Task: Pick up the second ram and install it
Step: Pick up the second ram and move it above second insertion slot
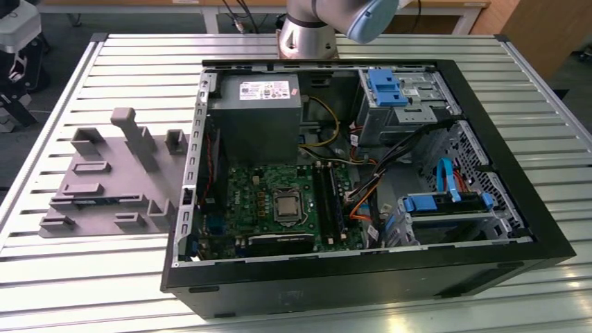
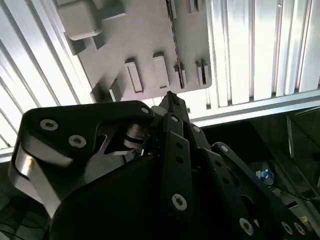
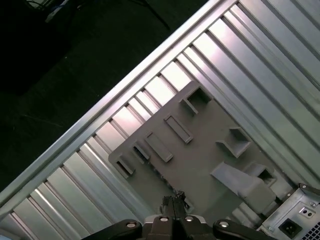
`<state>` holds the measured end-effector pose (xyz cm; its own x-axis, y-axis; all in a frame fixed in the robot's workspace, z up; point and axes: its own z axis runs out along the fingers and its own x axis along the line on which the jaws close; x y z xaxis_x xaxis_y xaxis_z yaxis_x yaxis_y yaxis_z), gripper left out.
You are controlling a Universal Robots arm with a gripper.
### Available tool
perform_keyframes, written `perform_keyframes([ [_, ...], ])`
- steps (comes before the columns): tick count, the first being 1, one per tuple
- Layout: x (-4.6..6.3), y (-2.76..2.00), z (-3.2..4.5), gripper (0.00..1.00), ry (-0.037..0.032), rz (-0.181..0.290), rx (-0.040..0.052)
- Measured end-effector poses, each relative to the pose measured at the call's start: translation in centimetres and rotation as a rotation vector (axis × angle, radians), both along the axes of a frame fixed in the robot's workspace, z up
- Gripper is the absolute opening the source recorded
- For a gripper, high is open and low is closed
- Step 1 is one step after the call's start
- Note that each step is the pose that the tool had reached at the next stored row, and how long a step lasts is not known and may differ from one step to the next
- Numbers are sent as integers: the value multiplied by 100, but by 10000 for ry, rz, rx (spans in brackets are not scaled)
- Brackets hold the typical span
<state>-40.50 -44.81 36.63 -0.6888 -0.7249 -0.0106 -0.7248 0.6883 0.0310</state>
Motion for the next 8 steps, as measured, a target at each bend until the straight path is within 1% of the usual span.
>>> perform_keyframes([
  [6, -2, 0, -5, 11, 2, 959, -9],
  [8, -2, 0, -5, 11, 2, 1031, -9],
])
